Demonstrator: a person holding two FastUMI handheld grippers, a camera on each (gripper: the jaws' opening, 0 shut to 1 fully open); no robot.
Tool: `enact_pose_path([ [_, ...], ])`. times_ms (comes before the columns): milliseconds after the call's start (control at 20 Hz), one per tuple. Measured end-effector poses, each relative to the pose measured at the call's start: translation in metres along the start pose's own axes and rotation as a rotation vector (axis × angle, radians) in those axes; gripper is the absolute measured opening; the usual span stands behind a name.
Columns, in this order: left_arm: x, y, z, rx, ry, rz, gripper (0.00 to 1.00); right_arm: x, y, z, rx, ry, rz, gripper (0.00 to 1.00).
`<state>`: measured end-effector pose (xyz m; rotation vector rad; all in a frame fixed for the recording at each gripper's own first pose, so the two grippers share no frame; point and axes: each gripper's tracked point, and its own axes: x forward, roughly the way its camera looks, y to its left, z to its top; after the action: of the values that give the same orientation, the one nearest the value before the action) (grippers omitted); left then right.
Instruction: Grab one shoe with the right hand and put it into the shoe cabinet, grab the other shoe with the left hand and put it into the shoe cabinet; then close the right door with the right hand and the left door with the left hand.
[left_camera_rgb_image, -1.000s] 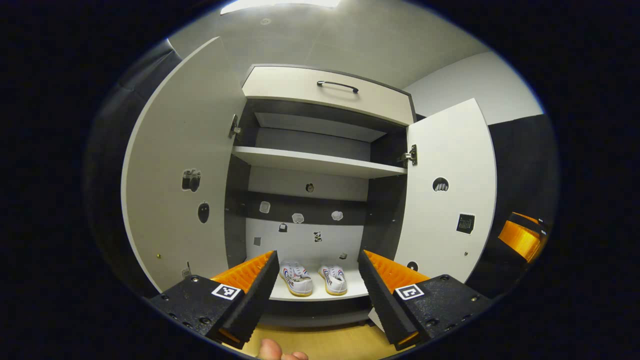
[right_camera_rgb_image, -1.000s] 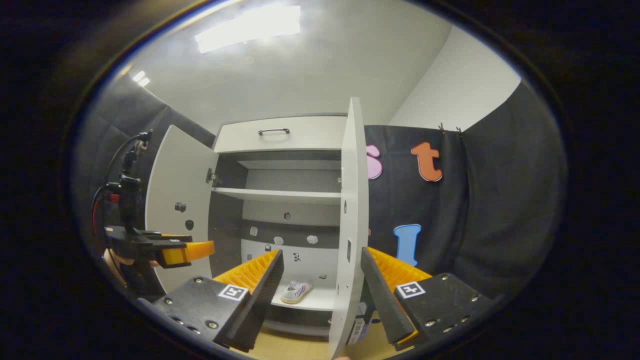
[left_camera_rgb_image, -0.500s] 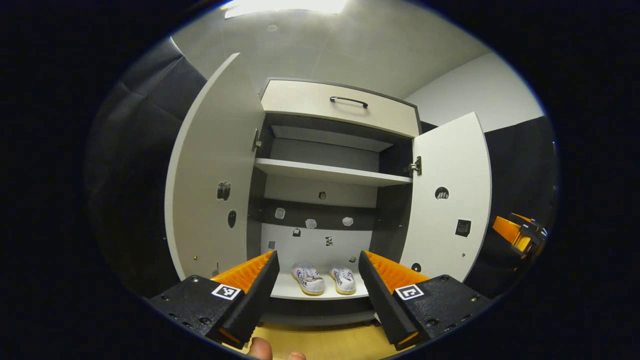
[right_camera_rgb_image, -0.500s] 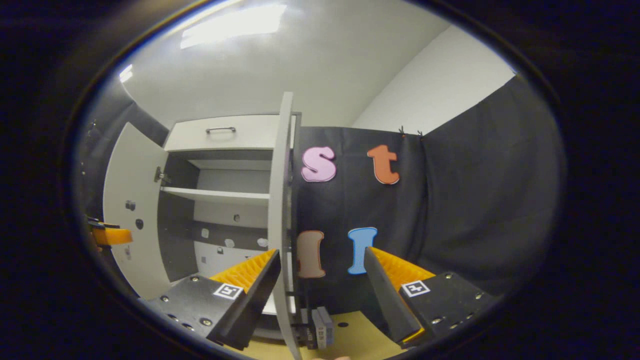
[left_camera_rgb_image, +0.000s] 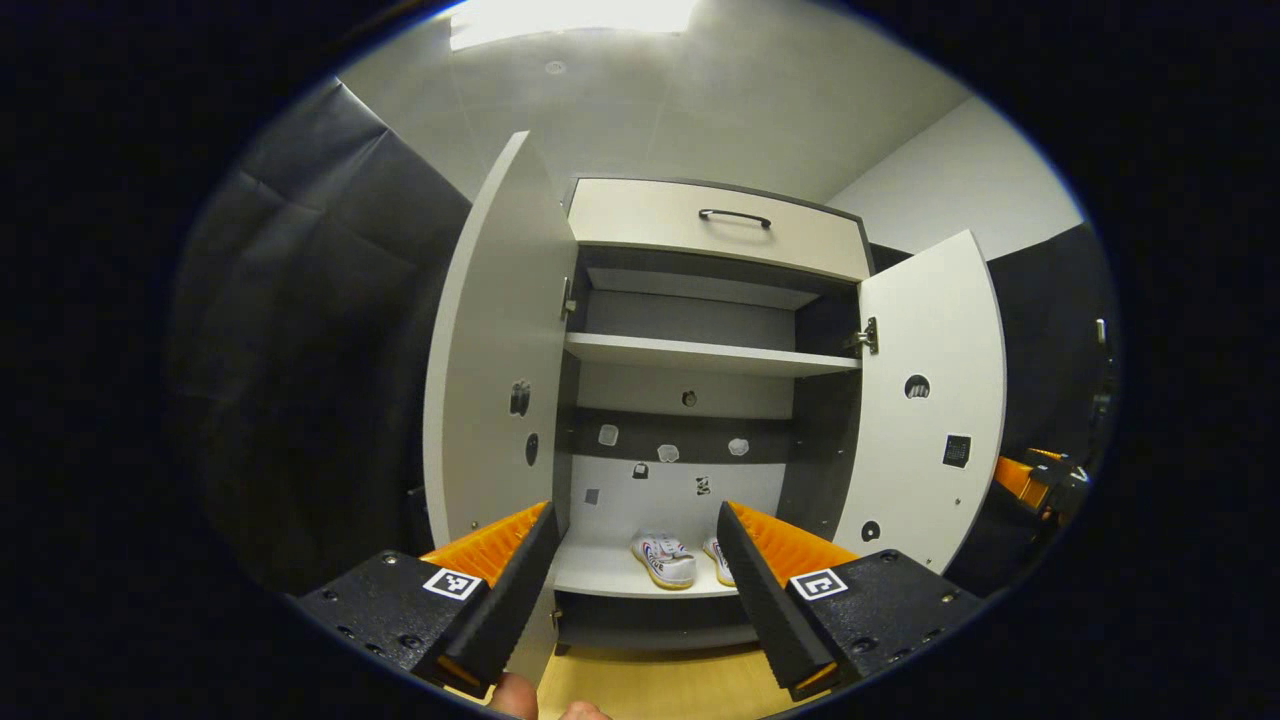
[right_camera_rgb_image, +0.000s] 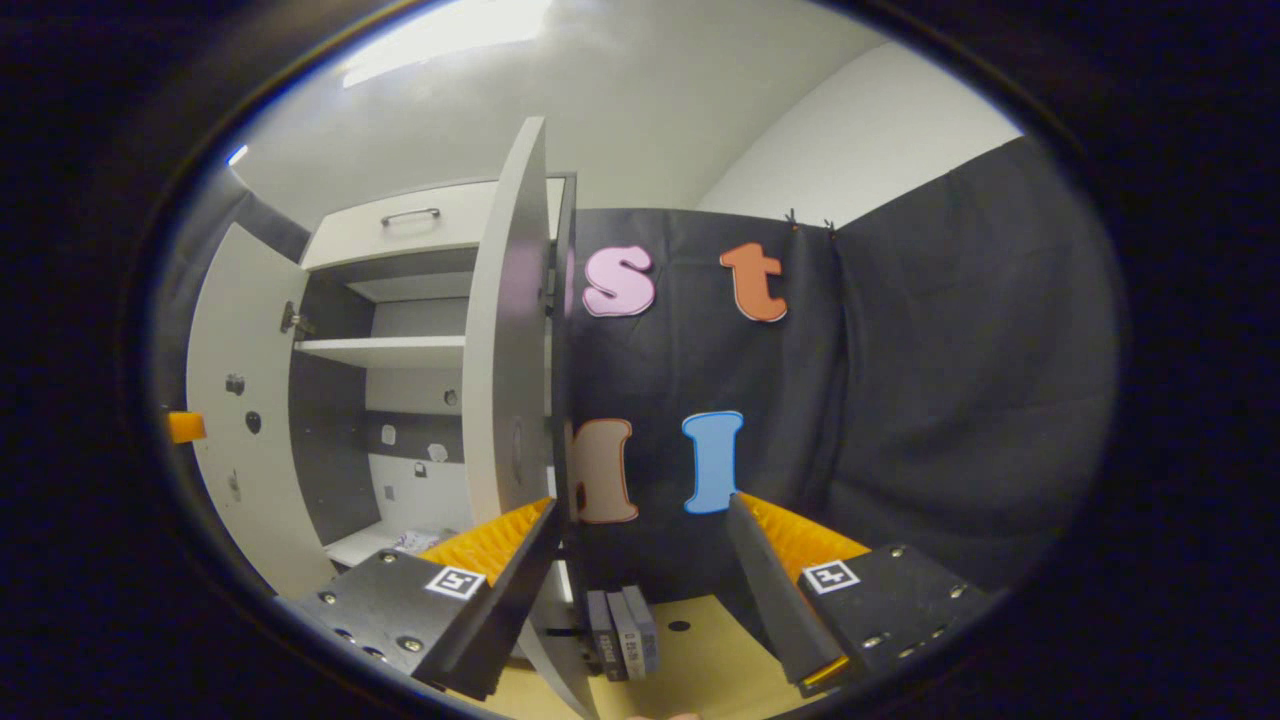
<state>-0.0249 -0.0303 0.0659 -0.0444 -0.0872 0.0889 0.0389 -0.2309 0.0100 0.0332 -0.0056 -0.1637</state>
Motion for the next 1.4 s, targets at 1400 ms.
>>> enact_pose_path([
  [1400, -0.044, 0.135, 0.013, 0.053, -0.044, 0.368, 0.93, 0.010, 0.123, -0.016, 0.074, 0.038, 0.259, 0.95],
])
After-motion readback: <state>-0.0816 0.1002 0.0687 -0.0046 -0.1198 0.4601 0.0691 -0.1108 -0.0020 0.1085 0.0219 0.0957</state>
